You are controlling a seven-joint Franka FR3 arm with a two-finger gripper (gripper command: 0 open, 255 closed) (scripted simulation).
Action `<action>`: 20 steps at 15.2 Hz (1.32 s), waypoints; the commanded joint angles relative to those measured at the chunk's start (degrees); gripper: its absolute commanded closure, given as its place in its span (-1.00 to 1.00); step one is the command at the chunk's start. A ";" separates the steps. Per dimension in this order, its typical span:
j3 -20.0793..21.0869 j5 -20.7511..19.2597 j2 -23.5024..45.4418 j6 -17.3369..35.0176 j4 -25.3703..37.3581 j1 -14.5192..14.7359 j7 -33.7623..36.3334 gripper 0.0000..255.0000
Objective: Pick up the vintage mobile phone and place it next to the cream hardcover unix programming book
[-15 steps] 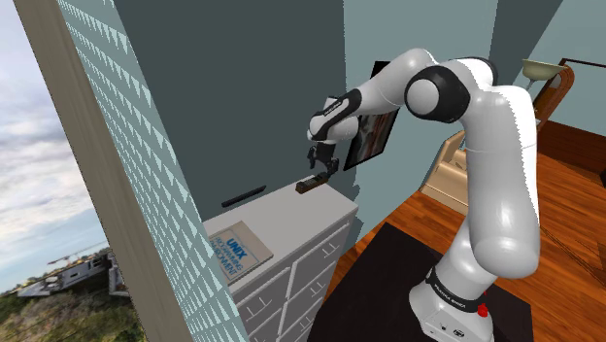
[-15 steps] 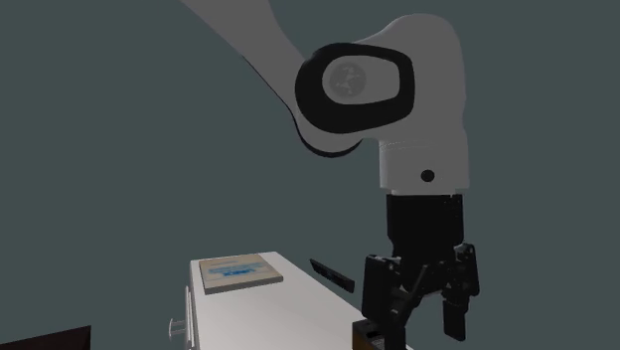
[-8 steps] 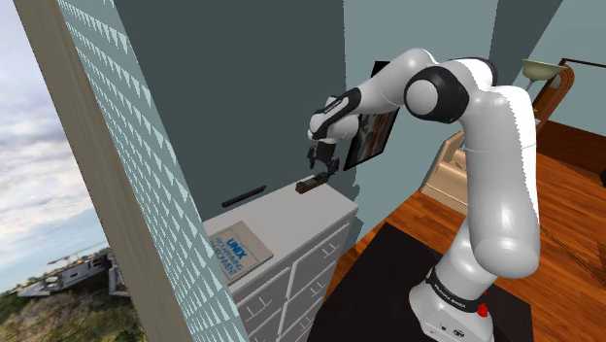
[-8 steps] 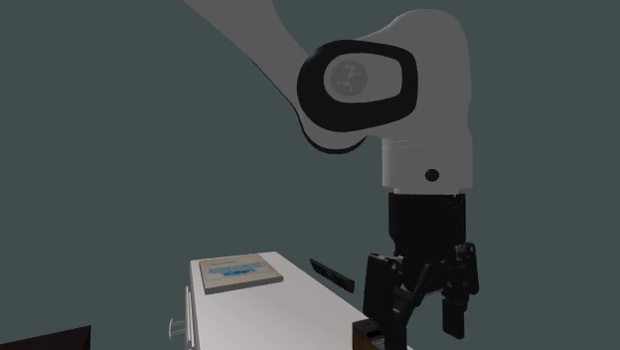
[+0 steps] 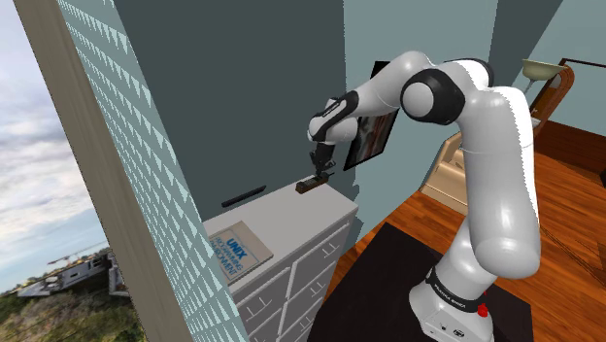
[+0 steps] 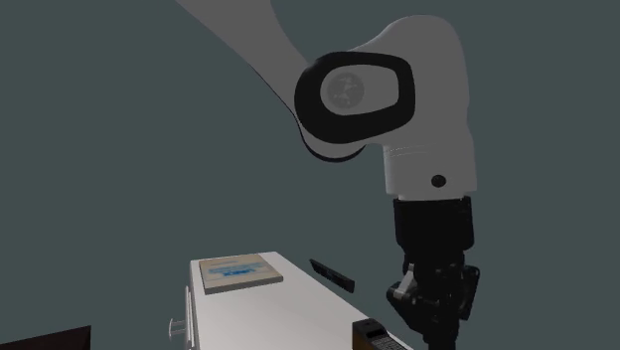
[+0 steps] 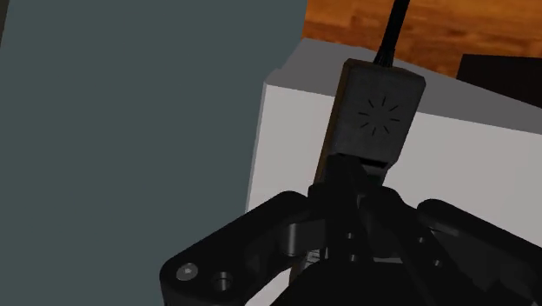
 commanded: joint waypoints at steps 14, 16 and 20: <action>0.24 2.54 5.59 -0.36 1.28 1.34 4.59 -1.00; 0.54 2.24 5.50 -0.30 1.26 1.05 4.78 -1.00; 0.86 1.93 5.41 -0.23 1.24 0.75 4.97 -1.00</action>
